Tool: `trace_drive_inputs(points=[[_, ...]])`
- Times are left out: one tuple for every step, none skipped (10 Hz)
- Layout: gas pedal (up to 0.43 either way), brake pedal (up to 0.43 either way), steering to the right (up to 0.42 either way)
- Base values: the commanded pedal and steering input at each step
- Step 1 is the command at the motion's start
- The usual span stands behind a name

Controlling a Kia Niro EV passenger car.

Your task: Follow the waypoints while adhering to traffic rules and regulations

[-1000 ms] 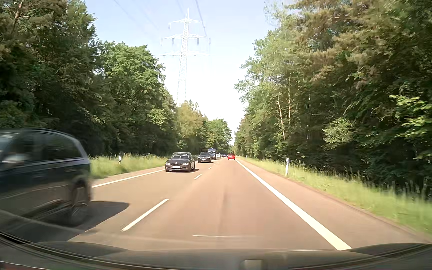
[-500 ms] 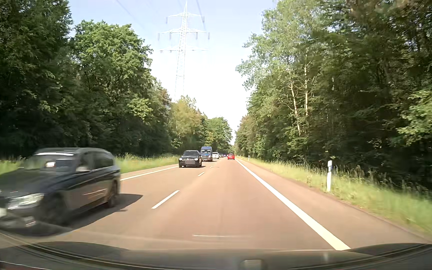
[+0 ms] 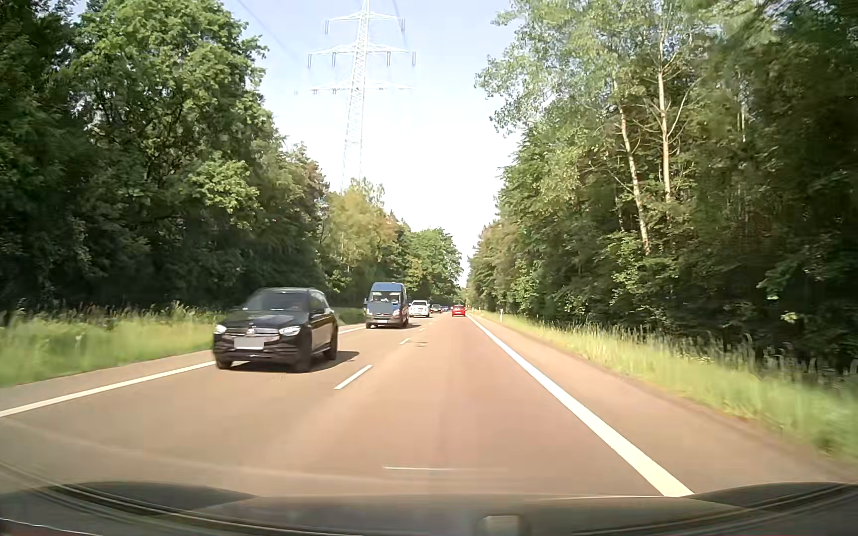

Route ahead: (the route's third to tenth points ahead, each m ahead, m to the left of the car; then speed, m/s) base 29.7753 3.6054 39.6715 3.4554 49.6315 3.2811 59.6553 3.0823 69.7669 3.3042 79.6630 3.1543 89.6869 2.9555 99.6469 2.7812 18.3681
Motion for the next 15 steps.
trace_drive_inputs(points=[[0.098,0.03,0.001],[0.098,0.03,0.001],[0.098,0.03,0.001],[0.098,0.03,0.001],[0.098,0.03,0.001],[0.098,0.03,0.001],[0.098,0.03,0.001],[0.098,0.03,0.001],[0.098,0.03,0.001],[0.098,0.03,0.001],[0.098,0.03,0.002],[0.098,0.03,0.002],[0.098,0.03,0.002],[0.098,0.03,0.002],[0.098,0.03,0.002]])
